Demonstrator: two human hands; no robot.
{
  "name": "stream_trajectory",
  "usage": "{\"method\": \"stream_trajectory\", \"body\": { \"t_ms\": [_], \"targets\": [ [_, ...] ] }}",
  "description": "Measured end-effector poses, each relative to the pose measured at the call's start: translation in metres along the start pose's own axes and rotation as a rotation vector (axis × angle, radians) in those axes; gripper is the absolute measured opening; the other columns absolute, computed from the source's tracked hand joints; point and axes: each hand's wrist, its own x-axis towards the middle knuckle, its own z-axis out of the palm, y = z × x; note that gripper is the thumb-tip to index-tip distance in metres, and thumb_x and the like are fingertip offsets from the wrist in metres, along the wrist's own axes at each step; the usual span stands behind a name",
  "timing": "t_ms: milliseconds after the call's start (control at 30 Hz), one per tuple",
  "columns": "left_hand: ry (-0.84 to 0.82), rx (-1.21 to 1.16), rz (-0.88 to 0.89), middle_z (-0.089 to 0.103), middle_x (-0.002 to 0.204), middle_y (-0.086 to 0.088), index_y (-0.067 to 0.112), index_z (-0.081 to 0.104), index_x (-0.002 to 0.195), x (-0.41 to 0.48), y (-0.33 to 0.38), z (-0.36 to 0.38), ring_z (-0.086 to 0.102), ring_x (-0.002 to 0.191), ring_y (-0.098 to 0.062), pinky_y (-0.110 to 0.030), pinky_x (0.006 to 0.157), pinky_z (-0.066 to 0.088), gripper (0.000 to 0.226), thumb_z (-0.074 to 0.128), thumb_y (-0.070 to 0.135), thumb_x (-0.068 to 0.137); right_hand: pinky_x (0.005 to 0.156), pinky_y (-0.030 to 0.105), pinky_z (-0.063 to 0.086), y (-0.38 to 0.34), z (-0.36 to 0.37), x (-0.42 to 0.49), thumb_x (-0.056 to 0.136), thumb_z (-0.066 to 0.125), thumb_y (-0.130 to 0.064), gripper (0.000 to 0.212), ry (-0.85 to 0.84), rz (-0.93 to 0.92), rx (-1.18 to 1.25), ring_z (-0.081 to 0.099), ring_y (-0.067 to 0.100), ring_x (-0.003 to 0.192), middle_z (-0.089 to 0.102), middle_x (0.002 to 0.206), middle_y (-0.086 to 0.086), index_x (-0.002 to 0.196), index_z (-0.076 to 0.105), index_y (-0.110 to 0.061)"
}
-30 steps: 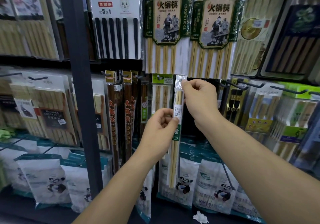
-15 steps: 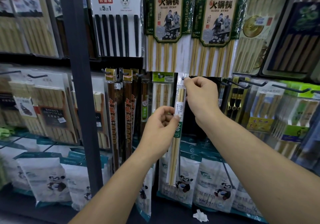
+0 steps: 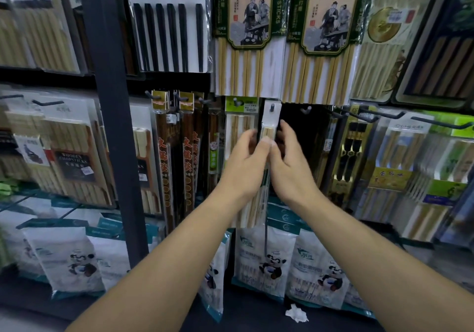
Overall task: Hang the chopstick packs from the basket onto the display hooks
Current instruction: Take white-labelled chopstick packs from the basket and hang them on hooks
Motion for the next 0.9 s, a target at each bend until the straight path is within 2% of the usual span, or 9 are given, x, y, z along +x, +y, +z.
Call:
{"method": "stream_trajectory", "body": {
  "t_ms": [100,233,300,400,467,600,667,800,900],
  "targets": [
    [-0.070,-0.133,-0.040,0.056,0.122,0.028,0.030,0.048,0.144,0.010,-0.003,0.011,0.055,0.101,0.025,0.003,0.082,0.041,0.034,0.040,0.031,0.111,0.123,0.023,0.019,0.016,0.010,-0.003,0.109,0.032,-0.044,0.064,-0.133,-0.051,0.046,0.013,-0.011,0.146,0.011,0.165,-0.020,0.163,0.001,-0.032],
    [-0.061,-0.176,-0.053,0.047,0.155,0.009,0.025,0.037,0.157,0.023,-0.009,0.020,0.042,0.140,0.001,-0.016,0.112,0.033,0.046,0.037,0.034,0.112,0.113,0.002,0.013,0.039,0.011,0.000,0.110,0.030,-0.036,0.066,-0.196,-0.095,0.025,0.008,-0.012,0.145,0.003,0.159,-0.023,0.161,-0.011,-0.027],
    [-0.038,-0.199,-0.062,0.039,0.161,0.009,0.027,0.031,0.160,0.029,-0.013,0.023,0.034,0.140,0.001,-0.018,0.110,0.028,0.051,0.039,0.037,0.111,0.111,0.000,0.012,0.047,0.011,0.006,0.110,0.029,-0.038,0.066,-0.215,-0.097,0.018,0.007,-0.015,0.143,0.000,0.157,-0.025,0.160,-0.013,-0.027],
    [-0.019,-0.205,-0.083,0.045,0.149,0.016,0.028,0.032,0.160,0.043,-0.022,0.030,0.038,0.125,0.007,0.000,0.090,0.032,0.050,0.039,0.038,0.111,0.114,0.004,0.011,0.058,0.014,0.016,0.111,0.031,-0.035,0.067,-0.212,-0.115,0.021,0.005,-0.021,0.140,0.000,0.154,-0.028,0.161,-0.012,-0.023],
    [0.003,-0.203,-0.087,0.052,0.138,0.019,0.028,0.040,0.156,0.053,-0.026,0.034,0.049,0.117,0.008,0.001,0.083,0.037,0.046,0.039,0.038,0.111,0.119,0.011,0.011,0.065,0.015,0.024,0.111,0.032,-0.031,0.067,-0.208,-0.135,0.021,0.006,-0.012,0.145,0.002,0.157,-0.023,0.161,-0.010,-0.020],
    [0.034,-0.183,-0.109,0.061,0.142,0.001,0.027,0.051,0.148,0.073,-0.034,0.043,0.054,0.132,-0.015,-0.030,0.111,0.041,0.041,0.039,0.040,0.111,0.125,0.024,0.012,0.078,0.015,0.044,0.110,0.037,-0.023,0.068,-0.202,-0.185,-0.042,0.007,0.005,0.153,0.002,0.168,-0.004,0.161,-0.007,-0.012],
    [0.043,-0.168,-0.126,0.060,0.143,0.000,0.026,0.051,0.147,0.077,-0.035,0.047,0.053,0.134,-0.018,-0.034,0.114,0.039,0.041,0.039,0.039,0.111,0.127,0.034,0.014,0.082,0.015,0.051,0.110,0.039,-0.021,0.069,-0.207,-0.179,-0.056,0.009,0.013,0.156,0.005,0.170,0.006,0.161,-0.005,-0.010],
    [0.026,-0.166,-0.129,0.060,0.142,-0.001,0.022,0.050,0.148,0.069,-0.033,0.045,0.053,0.133,-0.016,-0.025,0.106,0.039,0.040,0.038,0.035,0.112,0.126,0.030,0.016,0.083,0.011,0.048,0.110,0.038,-0.031,0.069,-0.223,-0.129,-0.042,0.012,0.008,0.154,0.007,0.170,0.003,0.163,-0.004,-0.017],
    [-0.037,-0.095,-0.127,0.061,0.127,0.010,0.018,0.050,0.148,0.041,-0.033,0.035,0.055,0.121,-0.004,-0.004,0.083,0.038,0.038,0.039,0.024,0.111,0.125,0.032,0.021,0.082,0.005,0.026,0.108,0.039,-0.037,0.068,-0.208,-0.022,-0.053,0.018,0.008,0.152,0.015,0.169,-0.001,0.163,0.002,-0.023]
  ]
}}
